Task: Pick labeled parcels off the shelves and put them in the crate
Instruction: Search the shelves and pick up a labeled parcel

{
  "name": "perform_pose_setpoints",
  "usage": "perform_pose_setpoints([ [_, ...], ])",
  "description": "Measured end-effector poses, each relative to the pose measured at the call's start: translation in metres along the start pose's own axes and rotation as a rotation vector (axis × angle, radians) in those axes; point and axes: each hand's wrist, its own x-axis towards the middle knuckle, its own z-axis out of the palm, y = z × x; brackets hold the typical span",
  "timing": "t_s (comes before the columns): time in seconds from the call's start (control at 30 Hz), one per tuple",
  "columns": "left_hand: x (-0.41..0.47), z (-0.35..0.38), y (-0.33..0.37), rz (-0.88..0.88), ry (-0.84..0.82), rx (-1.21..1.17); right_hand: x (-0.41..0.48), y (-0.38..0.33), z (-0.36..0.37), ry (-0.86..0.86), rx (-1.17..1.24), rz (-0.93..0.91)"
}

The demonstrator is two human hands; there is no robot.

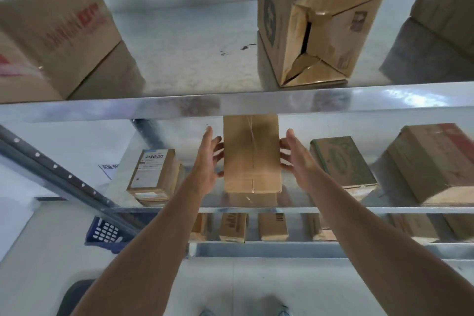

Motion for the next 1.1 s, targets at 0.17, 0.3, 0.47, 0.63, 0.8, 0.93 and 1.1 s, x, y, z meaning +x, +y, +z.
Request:
perform_pose_setpoints([
  [0.17, -0.008, 0.001, 0.006, 0.068, -0.065, -0.070, -0.006, 0.001, 0.001, 0.020, 0.058, -0.095],
  [0.3, -0.012, -0.004, -0.004, 0.035, -0.053, -0.035, -0.009, 0.009, 0.000, 0.028, 0.090, -0.100],
  [0.47, -0.017, -0.006, -0.003, 0.013, -0.017, 0.024, -0.014, 0.007, 0.002, 0.028, 0.017, -0.066],
  [0.63, -0.019, -0.009, 0.007, 0.028, -0.034, -0.007, -0.017, -0.005, -0.001, 0.081, 0.023, -0.098],
  [0.8, -0.019, -0.016, 0.005, 0.080, -0.121, -0.141, -0.014, -0.003, -0.003, 0.092, 0.027, -0.110],
  [0.93, -0.017, -0.015, 0.001, 0.096, -0.183, -0.168, -0.017, 0.005, -0.002, 0.076, 0.097, -0.131],
  [1.1, -0.015, -0.014, -0.010, 0.075, -0.221, -0.112, -0.013, 0.007, -0.001, 0.012, 0.097, -0.071],
])
